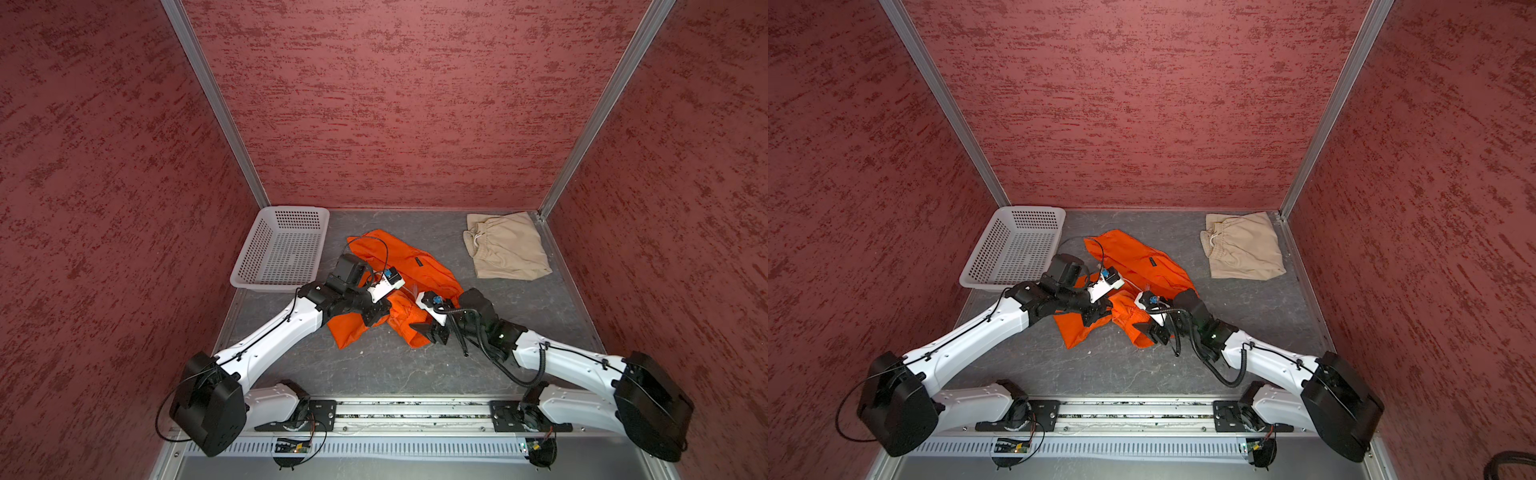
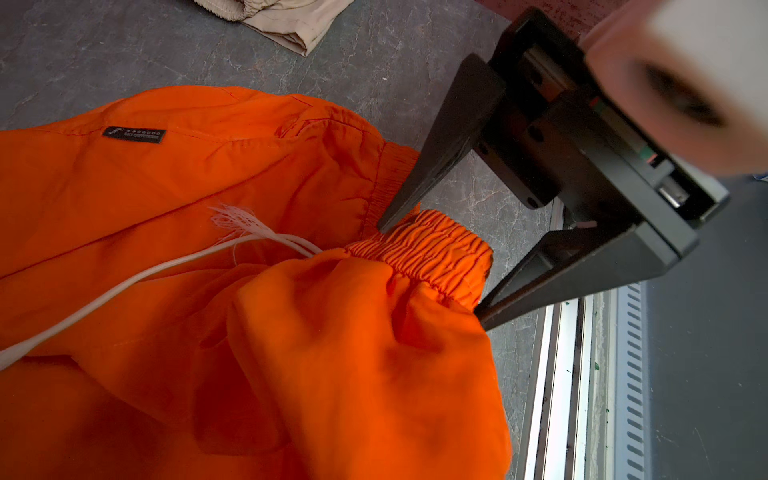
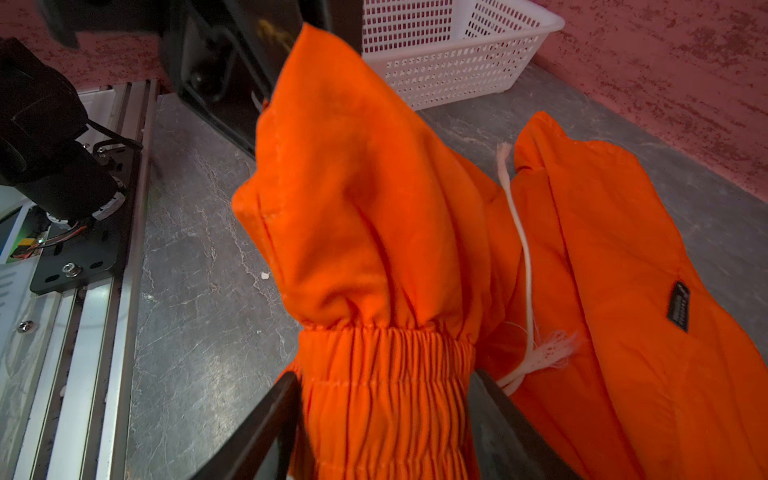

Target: Fold and stack the shorts

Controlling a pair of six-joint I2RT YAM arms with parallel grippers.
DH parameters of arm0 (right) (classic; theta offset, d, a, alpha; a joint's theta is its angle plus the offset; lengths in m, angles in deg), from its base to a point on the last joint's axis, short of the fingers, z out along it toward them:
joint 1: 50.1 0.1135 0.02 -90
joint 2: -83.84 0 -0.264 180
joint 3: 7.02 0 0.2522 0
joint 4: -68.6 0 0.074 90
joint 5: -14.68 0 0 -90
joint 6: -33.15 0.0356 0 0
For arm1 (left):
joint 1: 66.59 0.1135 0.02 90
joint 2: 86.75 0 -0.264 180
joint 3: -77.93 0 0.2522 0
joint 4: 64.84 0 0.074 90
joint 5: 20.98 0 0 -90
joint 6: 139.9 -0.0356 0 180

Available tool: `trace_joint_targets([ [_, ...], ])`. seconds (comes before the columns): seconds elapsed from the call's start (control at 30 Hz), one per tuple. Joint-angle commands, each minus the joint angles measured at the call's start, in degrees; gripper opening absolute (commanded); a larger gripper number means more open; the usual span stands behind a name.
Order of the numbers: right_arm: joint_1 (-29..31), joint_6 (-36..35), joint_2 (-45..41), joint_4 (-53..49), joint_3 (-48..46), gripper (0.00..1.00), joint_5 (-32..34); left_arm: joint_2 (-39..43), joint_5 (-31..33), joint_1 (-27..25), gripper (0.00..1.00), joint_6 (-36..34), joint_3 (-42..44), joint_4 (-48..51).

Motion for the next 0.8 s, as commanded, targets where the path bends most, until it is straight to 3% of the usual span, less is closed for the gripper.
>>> trace_joint_targets([
  [0.0,0.55,-0.94,-0.51,2.33,-0.30,0.55,-0.90,0.07,-0.65,0.46,0.12,1.01,-1.30,-1.84],
  [0.13,0.11,-3.59,-5.72,-2.61,-0.49,0.34,-0.37,0.14,1.44,1.47,0.16,1.64,-0.71,-2.10],
  [0.2,-1.13,-4.05,-9.51,-6.12,-0.24,0.18,-0.14,-0.25,2.25,2.51,0.18,2.24,-0.04,-2.47],
  [0.3,-3.96,-5.22,-14.02,-14.39,2.69,0.06,-0.75,-1.01,3.00,2.92,0.22,2.29,0.38,-2.87],
  [0.57,-8.69,-9.45,-14.36,-32.48,18.53,0.00,-0.95,-4.81,4.77,1.52,0.43,4.89,1.24,-6.07],
  [0.77,-10.62,-11.32,-11.84,-38.22,29.14,0.00,-0.51,-6.21,8.00,0.51,0.48,7.75,2.29,-10.25],
])
